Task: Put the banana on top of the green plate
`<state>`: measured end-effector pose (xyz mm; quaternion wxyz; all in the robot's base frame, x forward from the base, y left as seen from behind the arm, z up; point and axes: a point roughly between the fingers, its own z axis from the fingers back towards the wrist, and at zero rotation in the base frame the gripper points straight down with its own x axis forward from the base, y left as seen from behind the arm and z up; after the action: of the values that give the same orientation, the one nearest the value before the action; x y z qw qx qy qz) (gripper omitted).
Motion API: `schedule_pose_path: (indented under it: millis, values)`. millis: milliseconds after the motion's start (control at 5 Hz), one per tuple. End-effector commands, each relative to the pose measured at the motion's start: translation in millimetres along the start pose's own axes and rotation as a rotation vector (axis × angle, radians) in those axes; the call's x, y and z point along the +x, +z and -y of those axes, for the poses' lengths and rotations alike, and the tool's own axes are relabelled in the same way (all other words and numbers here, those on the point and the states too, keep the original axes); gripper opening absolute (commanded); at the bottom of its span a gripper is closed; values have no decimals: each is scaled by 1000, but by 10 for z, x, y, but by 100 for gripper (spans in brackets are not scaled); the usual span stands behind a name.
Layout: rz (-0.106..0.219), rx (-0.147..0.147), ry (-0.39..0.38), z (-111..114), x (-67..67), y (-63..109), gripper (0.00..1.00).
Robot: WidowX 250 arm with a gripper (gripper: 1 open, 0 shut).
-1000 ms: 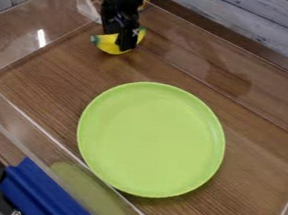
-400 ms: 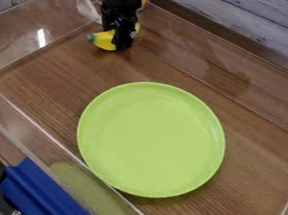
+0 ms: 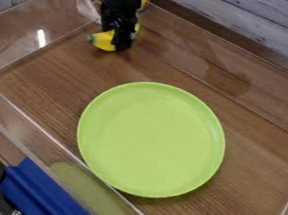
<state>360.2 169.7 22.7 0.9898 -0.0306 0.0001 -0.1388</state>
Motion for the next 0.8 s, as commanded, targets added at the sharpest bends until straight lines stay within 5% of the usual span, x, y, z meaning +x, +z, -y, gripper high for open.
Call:
schedule_pose_path:
  millis: [0, 600]
  values:
    - [44, 56, -2, 11, 34, 348, 0]
    - [35, 79, 12, 83, 0, 504, 0]
